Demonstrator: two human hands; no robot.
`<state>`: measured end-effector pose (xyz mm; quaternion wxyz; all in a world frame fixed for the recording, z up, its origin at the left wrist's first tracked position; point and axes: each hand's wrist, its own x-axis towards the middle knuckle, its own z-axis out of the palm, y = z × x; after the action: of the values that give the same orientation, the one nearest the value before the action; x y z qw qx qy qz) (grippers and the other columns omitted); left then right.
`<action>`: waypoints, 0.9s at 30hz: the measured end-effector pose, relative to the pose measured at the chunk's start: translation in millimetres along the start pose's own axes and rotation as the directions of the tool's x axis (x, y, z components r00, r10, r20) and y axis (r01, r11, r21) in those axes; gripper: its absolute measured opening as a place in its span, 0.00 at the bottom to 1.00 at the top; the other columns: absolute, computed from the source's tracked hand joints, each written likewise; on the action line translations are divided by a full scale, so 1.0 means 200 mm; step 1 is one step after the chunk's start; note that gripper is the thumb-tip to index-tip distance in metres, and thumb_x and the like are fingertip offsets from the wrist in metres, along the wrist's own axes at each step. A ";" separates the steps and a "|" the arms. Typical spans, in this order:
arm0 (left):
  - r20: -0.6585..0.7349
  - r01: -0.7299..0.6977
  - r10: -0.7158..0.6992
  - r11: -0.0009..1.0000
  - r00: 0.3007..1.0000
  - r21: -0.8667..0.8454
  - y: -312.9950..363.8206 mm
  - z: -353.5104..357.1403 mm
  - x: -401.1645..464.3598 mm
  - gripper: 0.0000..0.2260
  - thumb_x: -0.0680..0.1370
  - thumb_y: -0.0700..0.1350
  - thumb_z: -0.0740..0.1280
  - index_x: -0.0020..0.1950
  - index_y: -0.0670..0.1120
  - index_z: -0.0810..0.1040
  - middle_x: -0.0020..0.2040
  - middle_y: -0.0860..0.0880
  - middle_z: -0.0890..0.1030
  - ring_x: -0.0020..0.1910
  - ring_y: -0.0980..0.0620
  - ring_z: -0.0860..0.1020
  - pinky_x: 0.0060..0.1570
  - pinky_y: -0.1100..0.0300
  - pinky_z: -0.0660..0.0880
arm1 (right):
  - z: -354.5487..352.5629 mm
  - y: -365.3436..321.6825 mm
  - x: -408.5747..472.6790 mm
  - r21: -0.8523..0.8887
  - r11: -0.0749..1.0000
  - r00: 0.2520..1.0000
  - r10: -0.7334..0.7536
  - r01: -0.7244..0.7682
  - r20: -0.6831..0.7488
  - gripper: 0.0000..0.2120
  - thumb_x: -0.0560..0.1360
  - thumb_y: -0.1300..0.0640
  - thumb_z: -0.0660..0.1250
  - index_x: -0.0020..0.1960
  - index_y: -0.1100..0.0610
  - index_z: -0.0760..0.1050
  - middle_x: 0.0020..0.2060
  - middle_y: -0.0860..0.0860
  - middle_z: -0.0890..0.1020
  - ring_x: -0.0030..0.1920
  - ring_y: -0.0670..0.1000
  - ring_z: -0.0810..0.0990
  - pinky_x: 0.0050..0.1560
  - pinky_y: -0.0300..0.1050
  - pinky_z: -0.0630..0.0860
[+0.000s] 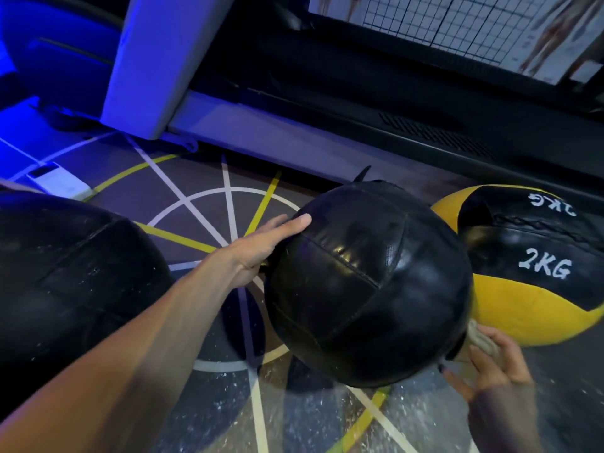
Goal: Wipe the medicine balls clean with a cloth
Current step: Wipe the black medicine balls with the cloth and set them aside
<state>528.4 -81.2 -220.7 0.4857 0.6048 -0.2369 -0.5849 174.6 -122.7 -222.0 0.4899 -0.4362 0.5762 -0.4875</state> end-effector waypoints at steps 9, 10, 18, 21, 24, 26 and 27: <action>-0.064 -0.094 0.091 0.995 0.994 -0.033 0.00 -0.10 -0.23 0.22 0.73 0.59 0.75 0.62 0.49 0.82 0.57 0.46 0.86 0.57 0.46 0.84 0.54 0.56 0.79 | 0.23 -0.07 0.15 0.056 0.998 0.998 -0.036 0.033 0.049 0.12 0.80 0.69 0.62 0.52 0.56 0.80 0.54 0.61 0.82 0.47 0.54 0.80 0.42 0.48 0.79; -0.091 -0.133 0.129 0.990 0.987 -0.038 0.01 -0.12 -0.27 0.21 0.75 0.56 0.74 0.64 0.48 0.82 0.56 0.46 0.86 0.55 0.47 0.84 0.49 0.60 0.80 | 0.27 -0.06 0.17 0.053 0.998 0.997 -0.039 0.035 0.066 0.13 0.80 0.69 0.61 0.55 0.55 0.80 0.53 0.59 0.82 0.47 0.54 0.80 0.39 0.44 0.79; -0.310 -0.188 0.393 0.829 0.865 0.527 0.07 -0.23 -0.34 0.35 0.64 0.81 0.65 0.68 0.68 0.76 0.61 0.55 0.80 0.60 0.53 0.80 0.68 0.50 0.74 | 0.43 0.07 0.21 -0.082 0.994 0.994 0.076 -0.069 0.077 0.15 0.81 0.63 0.67 0.65 0.51 0.80 0.57 0.50 0.85 0.56 0.50 0.82 0.60 0.53 0.78; -0.318 -0.183 0.413 0.809 0.854 0.559 0.07 -0.22 -0.31 0.32 0.67 0.80 0.63 0.68 0.70 0.75 0.60 0.54 0.77 0.62 0.51 0.77 0.69 0.48 0.72 | 0.40 -0.04 0.21 -0.102 0.994 0.999 -0.039 0.043 0.033 0.12 0.79 0.64 0.70 0.61 0.55 0.82 0.52 0.49 0.85 0.54 0.49 0.83 0.62 0.51 0.79; -0.317 -0.182 0.417 0.803 0.852 0.567 0.07 -0.19 -0.31 0.25 0.73 0.73 0.65 0.69 0.69 0.75 0.59 0.55 0.73 0.65 0.50 0.74 0.70 0.48 0.70 | 0.42 -0.05 0.26 -0.116 0.993 0.996 0.038 -0.028 0.086 0.09 0.80 0.62 0.69 0.56 0.51 0.83 0.54 0.52 0.85 0.58 0.56 0.83 0.61 0.57 0.80; -0.324 -0.182 0.418 0.807 0.849 0.562 0.08 -0.18 -0.32 0.26 0.69 0.76 0.65 0.66 0.71 0.75 0.59 0.55 0.73 0.65 0.50 0.74 0.70 0.47 0.71 | 0.44 -0.03 0.27 -0.091 0.988 0.987 0.135 -0.127 0.088 0.08 0.81 0.60 0.69 0.53 0.48 0.82 0.57 0.52 0.85 0.60 0.58 0.82 0.61 0.58 0.80; -0.327 -0.179 0.417 0.807 0.848 0.563 0.07 -0.17 -0.31 0.28 0.67 0.77 0.64 0.65 0.73 0.75 0.59 0.56 0.73 0.66 0.49 0.74 0.70 0.46 0.71 | 0.44 -0.02 0.27 -0.072 0.987 0.987 0.148 -0.143 0.070 0.08 0.81 0.60 0.69 0.52 0.48 0.82 0.57 0.52 0.85 0.60 0.57 0.82 0.59 0.56 0.80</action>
<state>552.1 -23.7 -183.7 0.4353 0.7804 -0.3633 -0.2637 253.3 -188.5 -228.6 0.5306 -0.4271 0.6037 -0.4142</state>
